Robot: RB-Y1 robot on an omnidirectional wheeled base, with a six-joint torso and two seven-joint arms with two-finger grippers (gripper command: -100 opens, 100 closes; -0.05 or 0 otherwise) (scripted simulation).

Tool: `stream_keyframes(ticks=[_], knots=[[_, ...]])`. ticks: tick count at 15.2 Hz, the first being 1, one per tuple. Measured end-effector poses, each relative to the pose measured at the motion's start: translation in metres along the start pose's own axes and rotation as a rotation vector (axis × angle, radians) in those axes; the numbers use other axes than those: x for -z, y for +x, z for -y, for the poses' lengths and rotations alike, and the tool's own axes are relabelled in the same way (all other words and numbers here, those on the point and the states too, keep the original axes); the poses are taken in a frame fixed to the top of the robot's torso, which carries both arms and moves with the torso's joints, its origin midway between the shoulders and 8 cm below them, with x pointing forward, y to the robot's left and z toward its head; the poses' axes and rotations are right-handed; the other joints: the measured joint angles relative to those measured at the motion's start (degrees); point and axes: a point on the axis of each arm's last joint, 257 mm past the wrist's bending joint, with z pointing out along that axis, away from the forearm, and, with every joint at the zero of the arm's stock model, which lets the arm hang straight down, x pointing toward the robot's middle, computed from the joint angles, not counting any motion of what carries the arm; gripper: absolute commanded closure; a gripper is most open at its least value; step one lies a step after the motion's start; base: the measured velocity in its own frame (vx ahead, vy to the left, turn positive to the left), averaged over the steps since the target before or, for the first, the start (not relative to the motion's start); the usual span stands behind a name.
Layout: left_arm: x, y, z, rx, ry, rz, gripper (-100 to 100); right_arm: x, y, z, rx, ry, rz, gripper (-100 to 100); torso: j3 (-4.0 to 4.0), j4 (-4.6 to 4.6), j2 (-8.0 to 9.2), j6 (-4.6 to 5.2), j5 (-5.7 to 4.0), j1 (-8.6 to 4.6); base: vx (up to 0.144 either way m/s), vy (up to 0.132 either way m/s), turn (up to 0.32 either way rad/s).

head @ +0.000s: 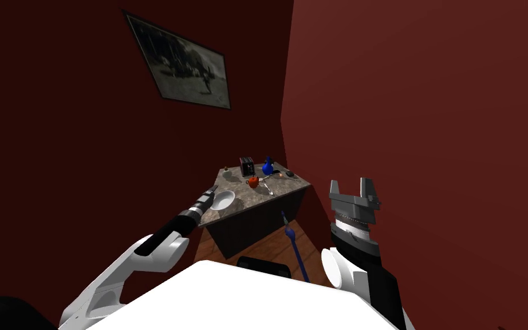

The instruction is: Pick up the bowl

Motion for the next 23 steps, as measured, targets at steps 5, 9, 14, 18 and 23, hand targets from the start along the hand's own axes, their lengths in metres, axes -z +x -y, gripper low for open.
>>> stream_keyframes(ticks=[5, 9, 14, 18, 23], knots=[[0.002, -0.008, -0.025, 0.0, -0.093, 0.0, -100, 0.0, 0.0, 0.0, 0.0, 0.0, 0.0, 0, -0.01, 0.0, -0.01, -0.01, 0.0, 0.0, -0.002, -0.005, -0.034], [0.005, -0.017, -0.041, 0.001, -0.162, 0.003, -100, 0.0, 0.0, 0.0, 0.0, 0.0, 0.0, 0, -0.01, 0.0, -0.01, 0.0, 0.0, -0.01, -0.001, -0.008, -0.048], [0.011, -0.025, -0.065, 0.004, -0.261, 0.005, -100, 0.0, 0.0, 0.0, 0.0, 0.0, 0.0, 0, -0.02, -0.01, -0.03, -0.01, 0.0, -0.01, 0.002, -0.008, -0.043], [0.017, -0.032, -0.084, 0.008, -0.339, 0.008, -100, 0.0, 0.0, 0.0, 0.0, 0.0, 0.0, 0, -0.03, -0.01, -0.05, 0.0, 0.0, -0.02, 0.005, -0.01, -0.048], [0.025, -0.038, -0.106, 0.015, -0.436, 0.011, -100, 0.0, 0.0, 0.0, 0.0, 0.0, 0.0, 0, -0.03, -0.01, -0.06, -0.01, 0.0, -0.02, 0.009, -0.01, -0.04]])
